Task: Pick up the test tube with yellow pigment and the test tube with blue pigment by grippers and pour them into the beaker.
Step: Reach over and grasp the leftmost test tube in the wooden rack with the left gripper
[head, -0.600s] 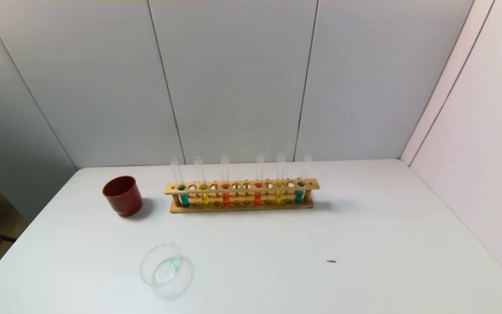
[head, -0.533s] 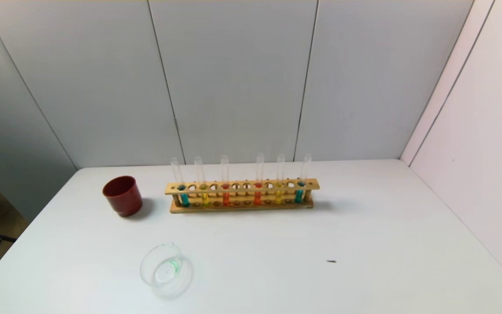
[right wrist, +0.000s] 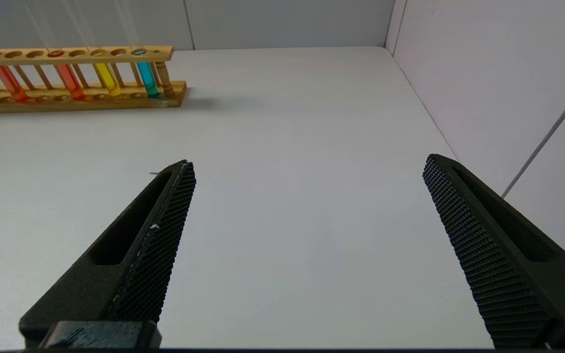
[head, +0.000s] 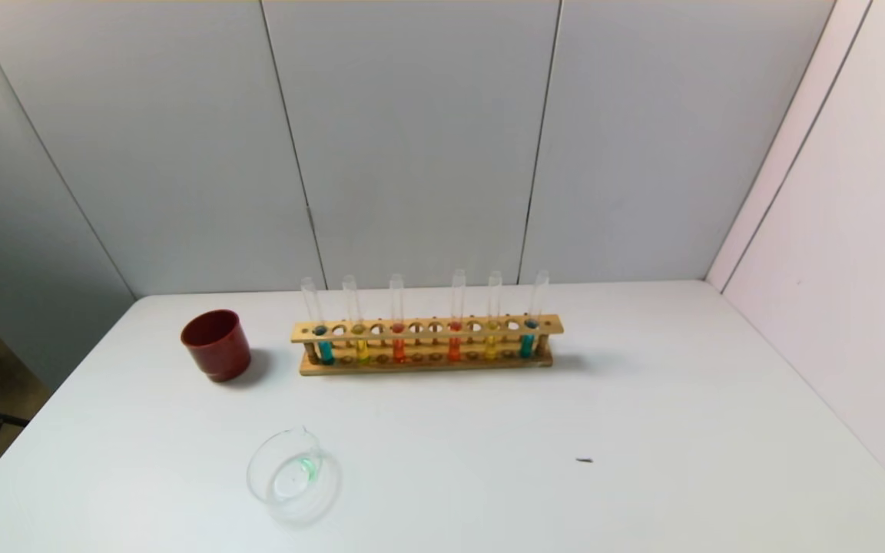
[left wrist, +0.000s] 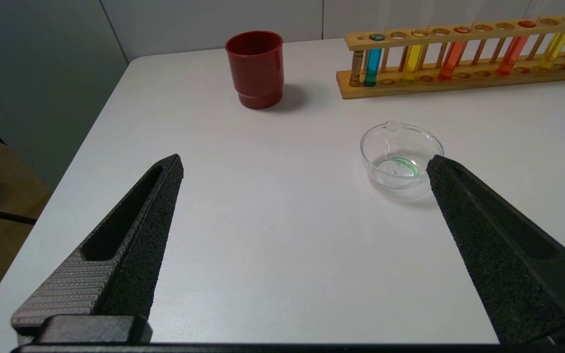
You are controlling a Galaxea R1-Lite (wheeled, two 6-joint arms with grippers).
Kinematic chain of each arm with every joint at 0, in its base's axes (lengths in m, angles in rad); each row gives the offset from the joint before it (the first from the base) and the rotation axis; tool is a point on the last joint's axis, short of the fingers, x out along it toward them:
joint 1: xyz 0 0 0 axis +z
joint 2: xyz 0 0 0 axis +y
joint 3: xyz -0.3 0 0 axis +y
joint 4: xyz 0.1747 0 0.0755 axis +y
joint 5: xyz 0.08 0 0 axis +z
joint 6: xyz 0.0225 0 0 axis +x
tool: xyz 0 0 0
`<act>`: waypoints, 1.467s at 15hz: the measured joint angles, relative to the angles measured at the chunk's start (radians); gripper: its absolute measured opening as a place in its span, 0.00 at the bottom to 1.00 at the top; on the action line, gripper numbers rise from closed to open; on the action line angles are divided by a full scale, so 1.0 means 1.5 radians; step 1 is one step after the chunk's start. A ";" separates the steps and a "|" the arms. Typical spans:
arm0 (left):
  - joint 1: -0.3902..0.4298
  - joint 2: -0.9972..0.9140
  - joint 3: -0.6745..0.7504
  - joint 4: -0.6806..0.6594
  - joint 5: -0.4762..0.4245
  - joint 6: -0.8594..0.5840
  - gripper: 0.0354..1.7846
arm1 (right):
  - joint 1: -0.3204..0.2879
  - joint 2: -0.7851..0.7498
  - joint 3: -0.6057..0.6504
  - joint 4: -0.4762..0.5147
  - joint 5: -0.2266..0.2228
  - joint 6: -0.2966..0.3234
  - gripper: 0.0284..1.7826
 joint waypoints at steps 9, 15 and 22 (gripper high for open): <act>0.000 0.058 -0.088 0.027 -0.008 0.014 0.98 | 0.000 0.000 0.000 0.000 0.000 0.000 0.95; -0.001 0.308 -0.254 0.011 -0.030 0.015 0.98 | 0.000 0.000 0.000 0.000 0.000 0.000 0.95; -0.026 0.658 -0.368 -0.183 -0.060 0.002 0.98 | 0.000 0.000 0.000 0.000 0.000 0.000 0.95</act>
